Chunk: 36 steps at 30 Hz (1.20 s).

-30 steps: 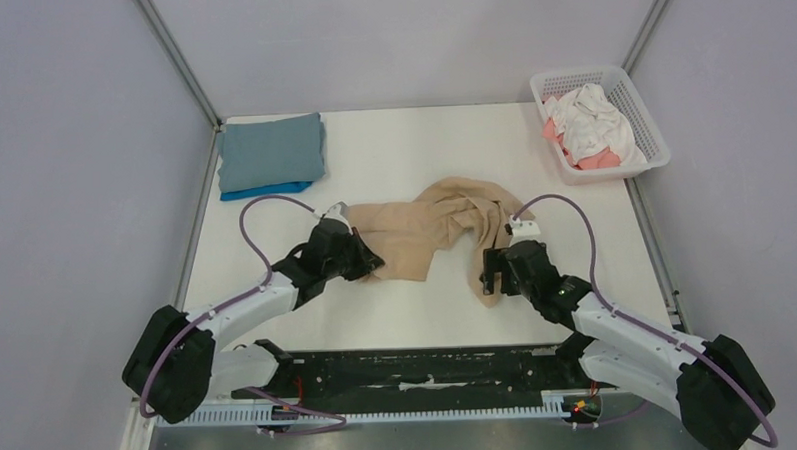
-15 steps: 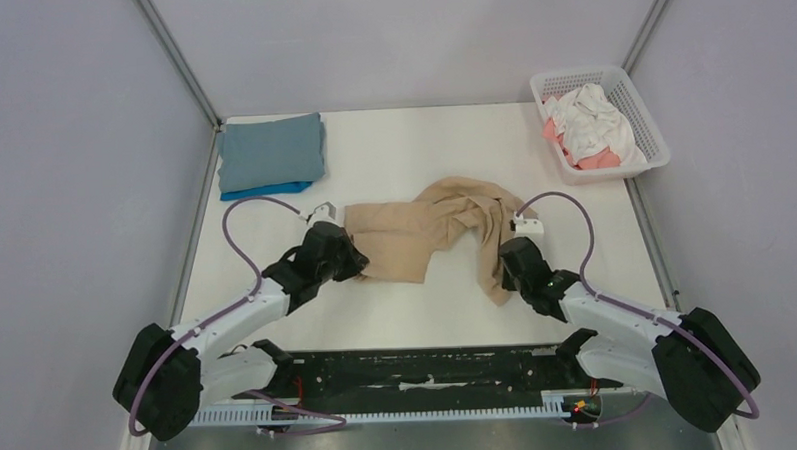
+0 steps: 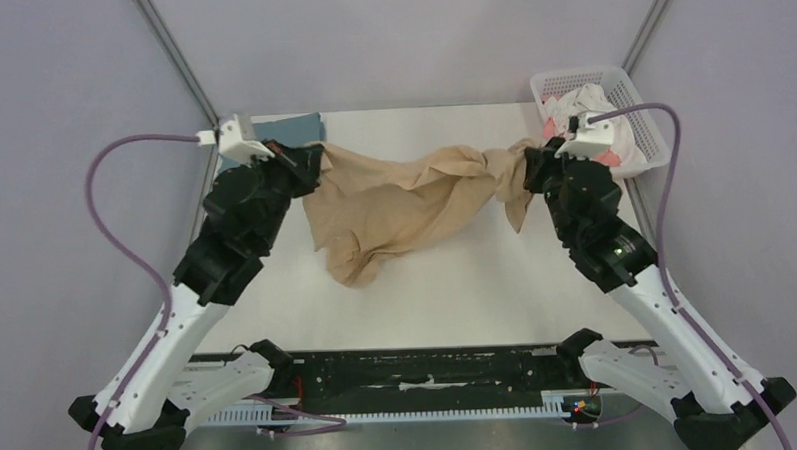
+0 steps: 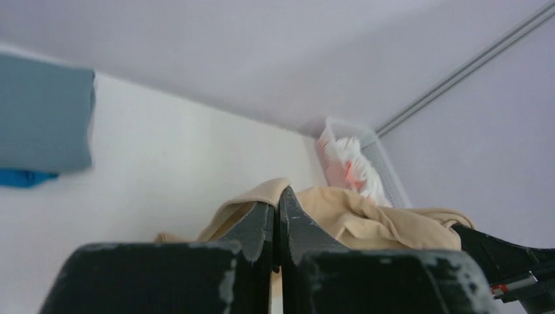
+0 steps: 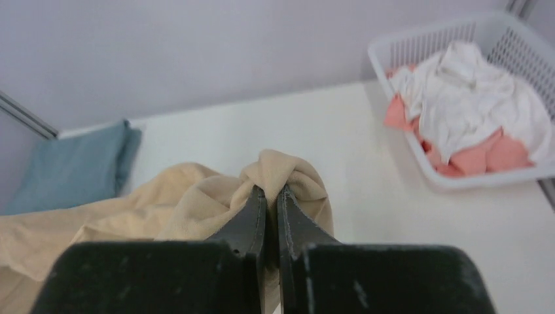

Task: Fold and stack the t-shirts
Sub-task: Flatten out the tshirt

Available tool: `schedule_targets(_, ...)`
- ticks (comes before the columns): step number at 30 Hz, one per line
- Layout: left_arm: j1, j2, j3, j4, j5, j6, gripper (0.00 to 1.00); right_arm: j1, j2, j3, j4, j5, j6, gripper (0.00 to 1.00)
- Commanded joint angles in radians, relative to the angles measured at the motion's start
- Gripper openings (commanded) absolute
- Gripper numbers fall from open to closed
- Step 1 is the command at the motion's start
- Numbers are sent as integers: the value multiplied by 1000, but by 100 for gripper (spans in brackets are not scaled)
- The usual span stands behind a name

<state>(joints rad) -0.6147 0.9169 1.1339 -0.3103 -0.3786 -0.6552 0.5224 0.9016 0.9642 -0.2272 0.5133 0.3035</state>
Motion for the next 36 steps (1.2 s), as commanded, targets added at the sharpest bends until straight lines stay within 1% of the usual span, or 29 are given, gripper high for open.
schedule_targets(1,1,-16,262,-37,-82,187,2,-3,-33,241,-32,-16,-152,0)
schedule_targets(4,1,1,431,-90,-98,256,2,-2,-35,376,-64,-28,-212,0)
schedule_targets(8,1,14,547,-95,-181,341,2,-3,-37,449,-70,37,-275,0)
schedule_targets(11,1,47,589,-84,-304,406,2,-3,-33,447,-70,137,-295,0)
schedule_targets(14,0,93,590,-54,-393,456,2,-3,-6,422,-66,199,-326,0)
schedule_targets(17,2,175,581,-8,-421,490,2,-10,65,402,-49,207,-345,0)
schedule_targets(19,12,257,604,14,-421,515,2,-49,138,412,-39,170,-343,0)
schedule_targets(20,34,309,626,13,-406,519,2,-93,181,419,-22,103,-342,0)
schedule_targets(21,70,356,663,-9,-371,505,2,-138,220,432,-8,3,-329,0)
schedule_targets(23,187,465,764,-72,-229,423,2,-240,318,491,13,-180,-305,0)
schedule_targets(25,305,589,911,-157,-73,328,2,-288,420,581,35,-282,-274,0)
schedule_targets(26,339,643,983,-176,3,309,2,-300,479,658,33,-323,-274,0)
schedule_targets(27,367,687,1040,-185,49,294,2,-313,517,726,28,-355,-267,0)
schedule_targets(28,381,715,1106,-196,94,290,2,-323,564,804,21,-386,-256,0)
schedule_targets(30,390,750,1206,-208,135,299,2,-356,631,935,3,-464,-222,0)
schedule_targets(32,391,742,1238,-185,168,314,2,-393,665,1011,-4,-540,-182,0)
schedule_targets(34,392,712,1237,-164,187,328,2,-433,658,1007,4,-586,-155,0)
schedule_targets(36,392,676,1221,-179,192,338,2,-475,619,923,22,-637,-138,1)
